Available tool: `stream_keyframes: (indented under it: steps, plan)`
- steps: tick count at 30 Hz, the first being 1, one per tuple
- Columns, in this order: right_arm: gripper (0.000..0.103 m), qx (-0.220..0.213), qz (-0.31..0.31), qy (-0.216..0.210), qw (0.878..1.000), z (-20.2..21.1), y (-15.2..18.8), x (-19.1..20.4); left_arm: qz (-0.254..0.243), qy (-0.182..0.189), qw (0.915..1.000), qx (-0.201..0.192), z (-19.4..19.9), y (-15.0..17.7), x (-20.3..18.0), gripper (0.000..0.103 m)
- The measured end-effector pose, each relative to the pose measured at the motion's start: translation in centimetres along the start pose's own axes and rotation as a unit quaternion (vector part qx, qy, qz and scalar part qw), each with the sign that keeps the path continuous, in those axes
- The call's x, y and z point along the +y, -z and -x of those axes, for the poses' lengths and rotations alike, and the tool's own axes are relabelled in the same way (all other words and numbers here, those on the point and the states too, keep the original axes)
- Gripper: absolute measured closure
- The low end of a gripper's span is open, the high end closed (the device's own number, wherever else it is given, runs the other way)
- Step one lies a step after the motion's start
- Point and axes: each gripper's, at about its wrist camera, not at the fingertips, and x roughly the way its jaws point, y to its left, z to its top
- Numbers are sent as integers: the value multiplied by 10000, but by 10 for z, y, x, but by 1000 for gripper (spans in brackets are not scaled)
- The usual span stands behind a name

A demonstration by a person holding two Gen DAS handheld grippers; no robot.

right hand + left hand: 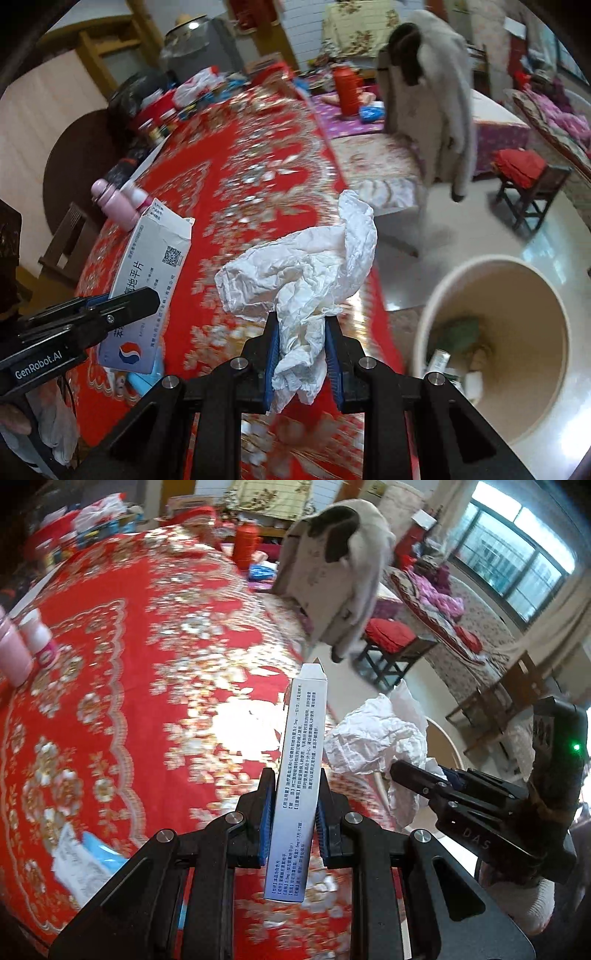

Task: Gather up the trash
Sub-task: 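Carry the medicine box and tissue over the beige bin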

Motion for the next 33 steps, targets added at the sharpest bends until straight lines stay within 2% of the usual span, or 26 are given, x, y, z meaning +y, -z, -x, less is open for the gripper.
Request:
stream_keyframes:
  steps: [17,24,33]
  plan:
    - [81,-27,-987,635,9931,47,39,-115,-725,387,9959,368,-58,4,-105,86]
    - [81,25,-1273,829,9884,53,50,-147,-863,478,9937,525,-82,3,-127,86]
    - [81,132,-1459,931,9848,50,56,-168,-937,553,9914,723,-108,5,-146,86]
